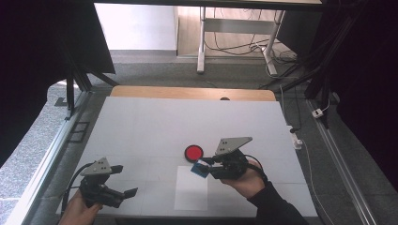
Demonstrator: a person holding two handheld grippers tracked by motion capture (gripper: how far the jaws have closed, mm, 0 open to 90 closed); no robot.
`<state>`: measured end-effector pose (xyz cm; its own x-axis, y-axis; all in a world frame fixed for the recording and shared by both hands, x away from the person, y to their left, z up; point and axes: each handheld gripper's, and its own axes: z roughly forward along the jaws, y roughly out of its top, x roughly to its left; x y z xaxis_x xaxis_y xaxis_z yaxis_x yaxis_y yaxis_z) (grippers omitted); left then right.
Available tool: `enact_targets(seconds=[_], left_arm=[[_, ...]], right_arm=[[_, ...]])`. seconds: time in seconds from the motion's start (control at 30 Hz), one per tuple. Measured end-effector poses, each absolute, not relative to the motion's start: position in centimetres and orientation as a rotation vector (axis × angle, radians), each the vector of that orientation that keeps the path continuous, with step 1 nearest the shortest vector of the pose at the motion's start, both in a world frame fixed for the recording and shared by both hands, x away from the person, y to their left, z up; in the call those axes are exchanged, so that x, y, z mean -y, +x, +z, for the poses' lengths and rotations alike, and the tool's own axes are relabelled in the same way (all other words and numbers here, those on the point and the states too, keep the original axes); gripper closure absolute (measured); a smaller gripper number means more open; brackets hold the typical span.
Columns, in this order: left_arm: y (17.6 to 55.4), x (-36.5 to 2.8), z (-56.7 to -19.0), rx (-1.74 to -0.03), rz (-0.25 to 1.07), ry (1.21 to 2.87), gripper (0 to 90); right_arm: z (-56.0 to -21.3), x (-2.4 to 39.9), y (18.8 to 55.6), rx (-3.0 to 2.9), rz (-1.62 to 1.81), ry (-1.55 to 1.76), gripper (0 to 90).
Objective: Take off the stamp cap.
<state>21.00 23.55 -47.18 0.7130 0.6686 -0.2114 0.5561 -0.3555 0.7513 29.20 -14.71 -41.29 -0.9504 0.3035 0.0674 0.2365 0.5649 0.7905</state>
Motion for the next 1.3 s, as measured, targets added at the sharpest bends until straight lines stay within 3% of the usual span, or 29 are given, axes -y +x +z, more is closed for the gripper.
enact_targets(seconds=[0.8,1.3], left_arm=[[25.3,-16.5,-46.2,-0.709,0.118,2.167,0.0],[27.4,-12.5,-45.8,-0.493,0.007,2.156,0.0]], right_arm=[[-40.3,14.8,29.1,-2.73,1.419,0.411,70.5],[-39.9,14.6,28.9,-2.75,1.44,0.37,70.5]])
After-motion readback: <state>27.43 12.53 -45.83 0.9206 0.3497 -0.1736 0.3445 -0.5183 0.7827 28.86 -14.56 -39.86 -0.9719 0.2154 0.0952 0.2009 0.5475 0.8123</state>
